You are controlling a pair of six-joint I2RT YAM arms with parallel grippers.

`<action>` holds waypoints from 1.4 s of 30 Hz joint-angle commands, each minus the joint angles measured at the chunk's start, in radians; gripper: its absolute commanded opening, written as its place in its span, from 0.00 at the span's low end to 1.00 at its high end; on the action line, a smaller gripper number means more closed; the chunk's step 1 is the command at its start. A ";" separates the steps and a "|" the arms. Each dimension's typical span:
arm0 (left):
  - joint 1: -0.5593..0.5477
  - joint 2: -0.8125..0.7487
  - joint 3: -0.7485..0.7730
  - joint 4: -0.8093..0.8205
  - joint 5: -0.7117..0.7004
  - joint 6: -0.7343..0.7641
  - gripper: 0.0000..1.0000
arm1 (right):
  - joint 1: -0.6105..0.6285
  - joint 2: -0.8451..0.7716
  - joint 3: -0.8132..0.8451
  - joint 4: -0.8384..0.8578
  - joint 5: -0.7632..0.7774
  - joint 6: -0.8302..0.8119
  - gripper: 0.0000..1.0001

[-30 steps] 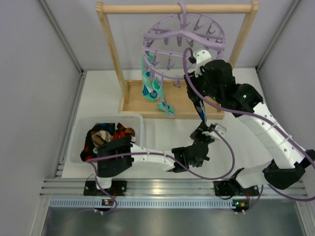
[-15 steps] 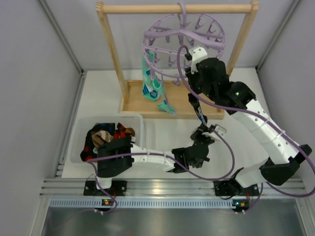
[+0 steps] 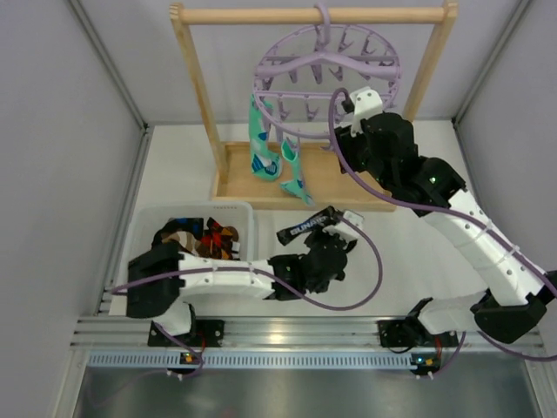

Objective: Remove the socks clipped to the hanger

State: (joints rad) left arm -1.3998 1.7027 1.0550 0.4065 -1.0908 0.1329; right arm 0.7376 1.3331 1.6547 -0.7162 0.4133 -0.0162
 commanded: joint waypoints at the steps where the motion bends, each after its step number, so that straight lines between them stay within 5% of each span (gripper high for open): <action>1: 0.051 -0.243 0.039 -0.299 0.006 -0.223 0.00 | -0.018 -0.087 -0.041 0.081 0.036 0.010 0.61; 8: 0.127 -0.498 0.099 -0.690 -0.014 -0.389 0.00 | -0.046 -0.219 -0.165 0.098 0.035 0.088 0.98; 13: 0.185 -0.666 0.151 -0.926 -0.032 -0.430 0.00 | -0.056 -0.291 -0.239 0.098 0.082 0.101 0.99; 21: 0.617 -0.800 0.188 -1.309 0.094 -0.671 0.00 | -0.061 -0.330 -0.273 0.093 0.074 0.125 0.99; 25: 0.780 -0.854 0.048 -1.301 0.224 -0.737 0.00 | -0.061 -0.341 -0.292 0.112 0.045 0.131 0.99; 30: 0.817 -0.802 -0.158 -1.235 0.268 -0.888 0.00 | -0.060 -0.334 -0.311 0.144 -0.008 0.145 0.99; 37: 1.094 -0.838 -0.501 -0.892 0.696 -0.941 0.00 | -0.060 -0.353 -0.372 0.181 -0.047 0.151 0.99; 42: 1.186 -0.871 -0.581 -0.851 0.732 -0.995 0.00 | -0.060 -0.367 -0.394 0.189 -0.047 0.150 0.99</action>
State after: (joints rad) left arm -0.2554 0.8673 0.4992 -0.5644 -0.4599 -0.8066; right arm 0.6926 1.0012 1.2625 -0.6025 0.3859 0.1246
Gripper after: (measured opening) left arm 0.032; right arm 0.993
